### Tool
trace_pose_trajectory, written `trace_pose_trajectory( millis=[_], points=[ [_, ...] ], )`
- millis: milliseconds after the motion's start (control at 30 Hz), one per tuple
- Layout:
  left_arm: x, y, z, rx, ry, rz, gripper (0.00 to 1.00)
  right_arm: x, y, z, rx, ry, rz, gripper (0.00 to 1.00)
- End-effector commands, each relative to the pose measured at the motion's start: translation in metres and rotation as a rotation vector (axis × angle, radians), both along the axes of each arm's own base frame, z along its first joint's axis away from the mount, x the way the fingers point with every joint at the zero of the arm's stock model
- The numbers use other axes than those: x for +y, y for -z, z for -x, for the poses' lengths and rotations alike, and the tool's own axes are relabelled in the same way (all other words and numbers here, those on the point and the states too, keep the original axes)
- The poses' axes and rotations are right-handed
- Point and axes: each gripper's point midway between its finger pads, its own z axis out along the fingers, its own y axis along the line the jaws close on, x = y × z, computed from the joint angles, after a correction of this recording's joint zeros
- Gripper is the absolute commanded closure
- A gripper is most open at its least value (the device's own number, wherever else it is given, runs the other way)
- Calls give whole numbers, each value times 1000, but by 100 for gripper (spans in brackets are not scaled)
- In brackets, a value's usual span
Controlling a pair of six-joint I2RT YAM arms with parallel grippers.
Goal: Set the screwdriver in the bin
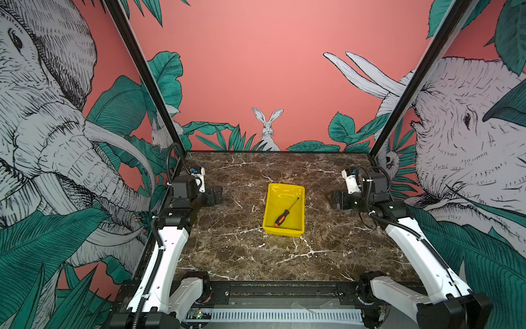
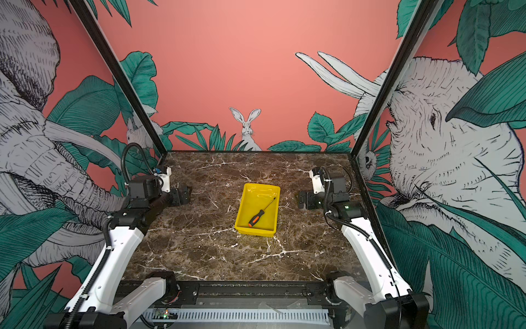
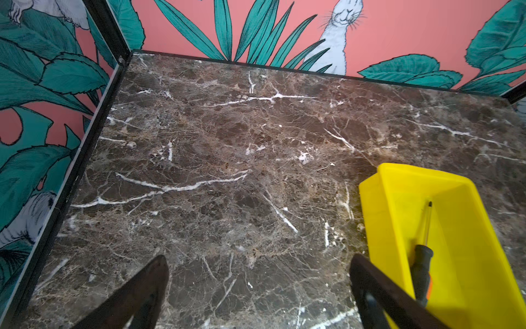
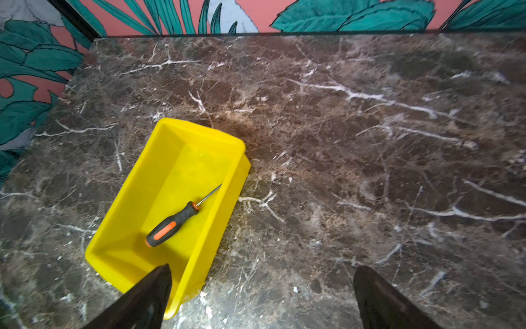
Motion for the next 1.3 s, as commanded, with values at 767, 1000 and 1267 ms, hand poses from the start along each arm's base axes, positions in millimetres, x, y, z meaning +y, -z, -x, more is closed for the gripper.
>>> trace_pose_trajectory(
  millis=[767, 1000, 1267],
  points=[
    [16, 47, -37, -259, -2, -186, 0, -22, 45, -59, -282, 65, 209, 1],
    [25, 64, -39, -278, -51, -209, 0, -33, 44, -62, -368, 140, 216, 1],
    [34, 87, -46, -287, -100, -230, 0, -48, 60, -62, -359, 232, 236, 1]
  ],
)
